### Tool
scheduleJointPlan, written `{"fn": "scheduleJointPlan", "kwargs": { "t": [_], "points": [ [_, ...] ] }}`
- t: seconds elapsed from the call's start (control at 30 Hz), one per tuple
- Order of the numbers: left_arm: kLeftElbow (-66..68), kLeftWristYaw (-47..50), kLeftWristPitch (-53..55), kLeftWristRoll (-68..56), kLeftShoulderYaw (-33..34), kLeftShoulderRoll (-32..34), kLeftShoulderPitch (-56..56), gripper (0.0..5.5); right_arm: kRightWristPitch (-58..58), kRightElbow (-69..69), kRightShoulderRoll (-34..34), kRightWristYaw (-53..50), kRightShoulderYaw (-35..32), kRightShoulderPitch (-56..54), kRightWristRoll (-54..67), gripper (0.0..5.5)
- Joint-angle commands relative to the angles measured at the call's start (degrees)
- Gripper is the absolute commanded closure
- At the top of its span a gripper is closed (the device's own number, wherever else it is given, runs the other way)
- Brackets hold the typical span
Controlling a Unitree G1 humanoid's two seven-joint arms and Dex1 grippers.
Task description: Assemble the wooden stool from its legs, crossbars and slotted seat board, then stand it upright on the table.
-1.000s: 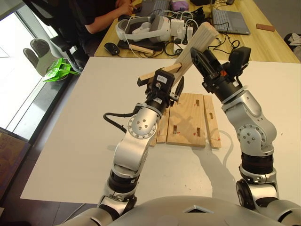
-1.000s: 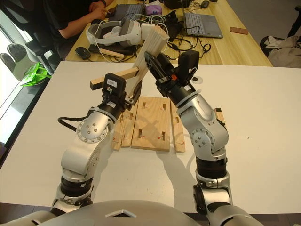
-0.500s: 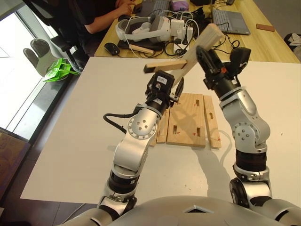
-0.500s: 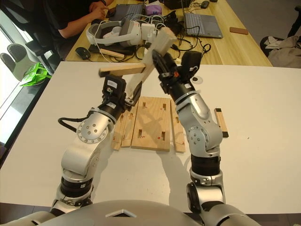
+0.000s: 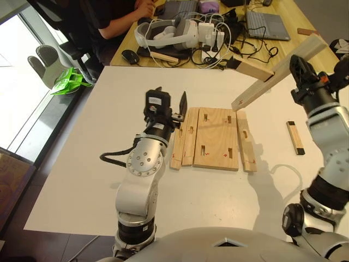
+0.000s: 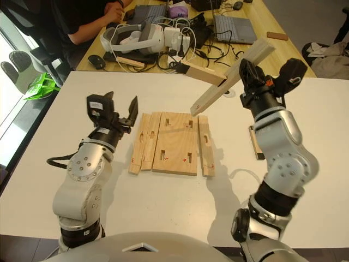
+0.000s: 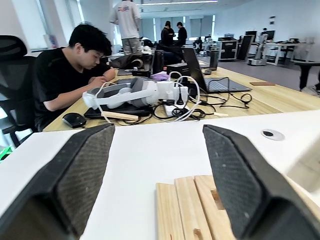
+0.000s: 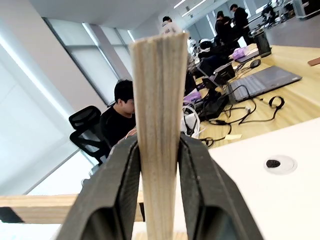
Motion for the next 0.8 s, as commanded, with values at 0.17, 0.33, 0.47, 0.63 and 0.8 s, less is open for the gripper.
{"fn": "scheduleJointPlan", "kwargs": {
  "t": [0.17,0.33,0.47,0.63,0.8],
  "points": [
    [2.9,-2.1,4.8,-7.4,9.1,0.1,-8.8,2.25,5.8,-18.7,-7.8,-9.9,9.5,12.8,-8.0,4.52],
    [12.0,-10.1,7.3,-13.1,9.8,5.7,-20.8,2.25,4.8,-24.3,1.6,-24.6,25.3,11.2,-23.5,4.52],
    [15.2,-12.4,7.2,-15.3,9.7,7.7,-24.3,2.25,2.8,-24.5,4.4,-27.1,35.5,9.0,-34.0,4.52],
    [14.9,-12.0,7.1,-16.0,9.3,8.0,-23.8,2.25,3.3,-25.6,3.7,-24.1,41.4,4.9,-41.3,4.52],
    [14.2,-10.2,6.7,-15.9,10.0,7.7,-22.7,2.25,4.4,-26.4,3.5,-19.3,44.8,0.4,-44.6,4.52]
  ]
}}
